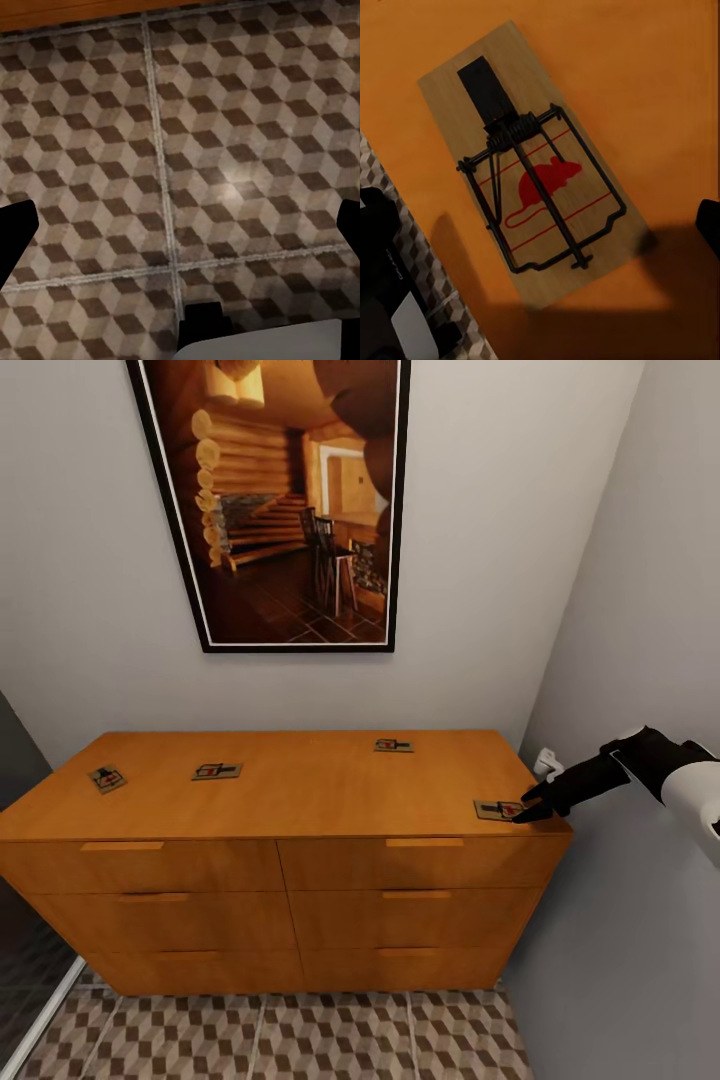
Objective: Take the four mousetraps from the cabinet in the bathroom and place them on the bathroom floor. Make sure all four end up on the same floor surface, and ensure that at least two of them are either under or directly next to the same bathroom sink.
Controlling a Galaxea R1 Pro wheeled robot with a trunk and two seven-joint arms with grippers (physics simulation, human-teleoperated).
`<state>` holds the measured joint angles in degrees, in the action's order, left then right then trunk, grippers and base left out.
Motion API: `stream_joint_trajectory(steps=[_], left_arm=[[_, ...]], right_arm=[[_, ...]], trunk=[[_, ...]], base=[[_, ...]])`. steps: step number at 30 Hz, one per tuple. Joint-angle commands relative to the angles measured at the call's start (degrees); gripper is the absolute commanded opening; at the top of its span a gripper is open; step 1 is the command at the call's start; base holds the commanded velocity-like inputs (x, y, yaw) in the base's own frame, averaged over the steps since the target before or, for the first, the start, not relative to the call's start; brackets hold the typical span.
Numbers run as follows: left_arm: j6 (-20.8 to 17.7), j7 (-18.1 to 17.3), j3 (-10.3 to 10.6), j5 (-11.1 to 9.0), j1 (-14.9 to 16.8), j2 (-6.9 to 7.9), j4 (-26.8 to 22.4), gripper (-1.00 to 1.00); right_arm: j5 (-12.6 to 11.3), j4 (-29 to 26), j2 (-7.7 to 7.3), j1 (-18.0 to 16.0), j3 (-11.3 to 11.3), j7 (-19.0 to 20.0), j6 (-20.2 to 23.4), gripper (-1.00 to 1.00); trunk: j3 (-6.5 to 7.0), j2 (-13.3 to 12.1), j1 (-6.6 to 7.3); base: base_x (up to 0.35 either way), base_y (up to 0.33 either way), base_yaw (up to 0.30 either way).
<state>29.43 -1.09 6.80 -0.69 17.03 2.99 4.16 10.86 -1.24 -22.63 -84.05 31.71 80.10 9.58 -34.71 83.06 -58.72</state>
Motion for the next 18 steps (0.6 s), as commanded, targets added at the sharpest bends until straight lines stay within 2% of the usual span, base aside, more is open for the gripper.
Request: stream_joint_trajectory(steps=[1, 18], left_arm=[[0.4, -0.1, 0.2, -0.1, 0.1, 0.00, 0.2, 1.00], [0.4, -0.1, 0.2, -0.1, 0.1, 0.00, 0.2, 1.00]], right_arm=[[0.7, -0.1, -0.07, 0.0, 0.7, 0.1, 0.5, 1.00], [0.7, 0.0, -0.08, 0.0, 0.7, -0.4, 0.5, 1.00]], trunk=[[-0.07, 0.0, 0.00], [-0.07, 0.0, 0.00]], base=[[0.000, 0.000, 0.000], [0.000, 0.000, 0.000]])
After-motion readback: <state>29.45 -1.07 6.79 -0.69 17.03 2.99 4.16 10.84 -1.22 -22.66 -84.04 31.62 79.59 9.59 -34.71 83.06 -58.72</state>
